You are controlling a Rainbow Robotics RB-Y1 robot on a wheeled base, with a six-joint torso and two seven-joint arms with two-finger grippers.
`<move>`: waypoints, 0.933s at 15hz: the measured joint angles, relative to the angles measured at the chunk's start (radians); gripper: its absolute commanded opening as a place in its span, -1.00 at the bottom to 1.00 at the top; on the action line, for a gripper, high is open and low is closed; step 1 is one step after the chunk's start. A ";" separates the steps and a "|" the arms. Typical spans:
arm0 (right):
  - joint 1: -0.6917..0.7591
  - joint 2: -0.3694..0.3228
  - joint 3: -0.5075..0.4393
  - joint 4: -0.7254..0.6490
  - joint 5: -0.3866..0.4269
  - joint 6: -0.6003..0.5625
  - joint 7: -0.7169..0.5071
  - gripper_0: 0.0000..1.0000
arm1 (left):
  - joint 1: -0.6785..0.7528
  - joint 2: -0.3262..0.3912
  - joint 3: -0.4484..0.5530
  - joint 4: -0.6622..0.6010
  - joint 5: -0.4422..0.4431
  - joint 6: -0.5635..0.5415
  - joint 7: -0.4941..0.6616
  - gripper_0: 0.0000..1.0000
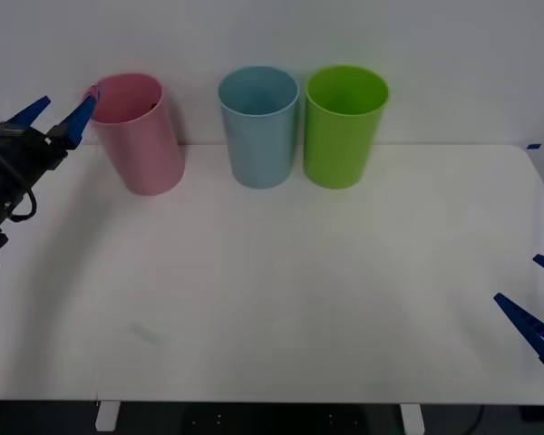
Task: Grasp the object on the table and drop it into the matching bin: aluminum can to the light blue bin, PET bottle to the pink bin.
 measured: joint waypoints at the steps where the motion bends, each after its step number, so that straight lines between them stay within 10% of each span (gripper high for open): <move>1: 0.000 0.000 0.000 0.000 0.000 0.000 0.000 1.00 | 0.043 0.006 0.010 -0.038 0.018 -0.007 -0.005 1.00; 14: 0.000 0.000 0.000 0.000 0.000 0.000 0.000 1.00 | 0.423 0.012 0.221 -0.236 0.099 -0.336 -0.070 1.00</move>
